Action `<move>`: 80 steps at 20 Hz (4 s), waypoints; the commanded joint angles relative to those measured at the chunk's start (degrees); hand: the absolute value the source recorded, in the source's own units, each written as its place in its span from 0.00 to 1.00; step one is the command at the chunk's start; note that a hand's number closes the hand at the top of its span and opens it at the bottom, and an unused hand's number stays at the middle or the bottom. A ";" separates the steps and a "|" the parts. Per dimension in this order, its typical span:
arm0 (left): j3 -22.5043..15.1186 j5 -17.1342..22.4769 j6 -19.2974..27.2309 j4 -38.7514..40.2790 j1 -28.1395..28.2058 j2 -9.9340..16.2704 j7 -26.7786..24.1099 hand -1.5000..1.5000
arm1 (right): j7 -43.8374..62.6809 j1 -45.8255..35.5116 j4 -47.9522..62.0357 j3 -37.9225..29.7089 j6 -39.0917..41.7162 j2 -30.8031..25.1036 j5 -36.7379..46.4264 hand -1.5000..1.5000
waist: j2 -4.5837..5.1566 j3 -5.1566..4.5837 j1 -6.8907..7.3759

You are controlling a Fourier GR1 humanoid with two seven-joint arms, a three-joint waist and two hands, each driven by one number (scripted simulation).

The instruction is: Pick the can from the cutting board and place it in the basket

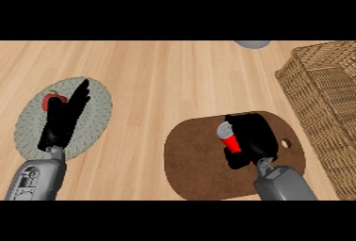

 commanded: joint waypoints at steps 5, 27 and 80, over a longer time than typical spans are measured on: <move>0.01 -0.97 0.43 -1.34 1.25 0.15 0.57 0.50 | 2.71 0.98 -9.01 -4.68 2.88 7.74 -7.95 1.00 | 0.53 0.64 -0.92; 1.95 0.55 -1.07 3.11 -1.08 0.39 -1.55 0.50 | 44.46 -42.03 -29.79 -30.29 12.82 2.24 -39.46 1.00 | 0.50 0.55 -0.98; -0.57 -2.65 0.47 -1.56 1.64 -2.99 0.20 0.50 | -17.67 -23.58 32.48 -50.84 -5.37 -32.09 -37.61 0.00 | 0.76 0.68 -0.27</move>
